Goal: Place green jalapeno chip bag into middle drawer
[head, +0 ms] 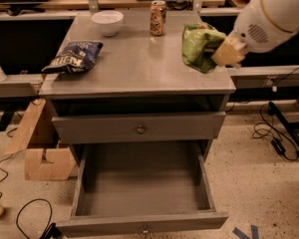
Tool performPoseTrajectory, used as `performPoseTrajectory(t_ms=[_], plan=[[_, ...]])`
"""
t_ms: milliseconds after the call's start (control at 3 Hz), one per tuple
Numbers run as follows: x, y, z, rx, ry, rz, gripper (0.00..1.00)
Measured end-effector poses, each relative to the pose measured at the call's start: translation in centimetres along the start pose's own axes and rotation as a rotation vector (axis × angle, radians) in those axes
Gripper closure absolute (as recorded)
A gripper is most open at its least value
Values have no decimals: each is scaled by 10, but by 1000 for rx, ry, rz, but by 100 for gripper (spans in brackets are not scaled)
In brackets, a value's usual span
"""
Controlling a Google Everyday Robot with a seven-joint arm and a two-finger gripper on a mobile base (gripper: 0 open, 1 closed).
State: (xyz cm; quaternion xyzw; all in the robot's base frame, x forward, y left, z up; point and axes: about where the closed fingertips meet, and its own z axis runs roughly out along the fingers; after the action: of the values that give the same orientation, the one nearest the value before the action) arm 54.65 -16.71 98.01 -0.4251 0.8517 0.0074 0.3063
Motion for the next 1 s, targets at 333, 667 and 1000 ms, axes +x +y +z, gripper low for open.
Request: performPoseTrajectory(t_ms=[333, 667, 1000], plan=[[65, 38, 1, -111, -53, -7, 100], [104, 65, 37, -253, -97, 15, 100], [127, 93, 81, -388, -108, 48, 100]])
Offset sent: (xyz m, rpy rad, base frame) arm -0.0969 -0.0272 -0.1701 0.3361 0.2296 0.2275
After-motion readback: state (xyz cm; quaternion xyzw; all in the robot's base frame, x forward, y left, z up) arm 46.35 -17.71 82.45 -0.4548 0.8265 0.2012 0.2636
